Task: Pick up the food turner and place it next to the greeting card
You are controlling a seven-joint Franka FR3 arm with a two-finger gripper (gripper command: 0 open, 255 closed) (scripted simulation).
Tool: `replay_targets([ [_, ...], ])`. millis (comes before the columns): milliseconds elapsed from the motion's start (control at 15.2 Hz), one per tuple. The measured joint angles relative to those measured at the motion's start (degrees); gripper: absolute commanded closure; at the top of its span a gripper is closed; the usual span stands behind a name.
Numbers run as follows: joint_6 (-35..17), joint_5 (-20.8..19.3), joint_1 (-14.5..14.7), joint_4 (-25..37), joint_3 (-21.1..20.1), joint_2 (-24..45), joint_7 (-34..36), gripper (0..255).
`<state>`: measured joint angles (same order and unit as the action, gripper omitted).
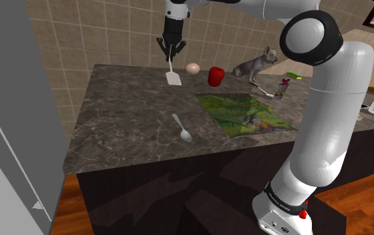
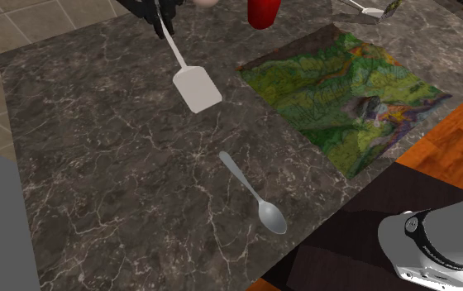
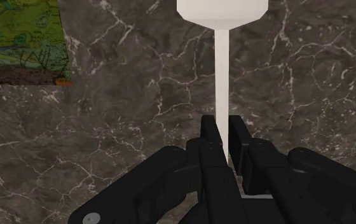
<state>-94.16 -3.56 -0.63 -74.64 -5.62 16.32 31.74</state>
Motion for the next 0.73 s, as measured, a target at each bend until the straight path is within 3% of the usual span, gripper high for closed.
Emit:
replay_targets([
  [330,4.3,-0.1,0.1,5.8,0.0,1.5,-0.2,255],
  [726,1.6,1.3,-3.8,-5.2,1.9,-7.0,-5.6,255],
])
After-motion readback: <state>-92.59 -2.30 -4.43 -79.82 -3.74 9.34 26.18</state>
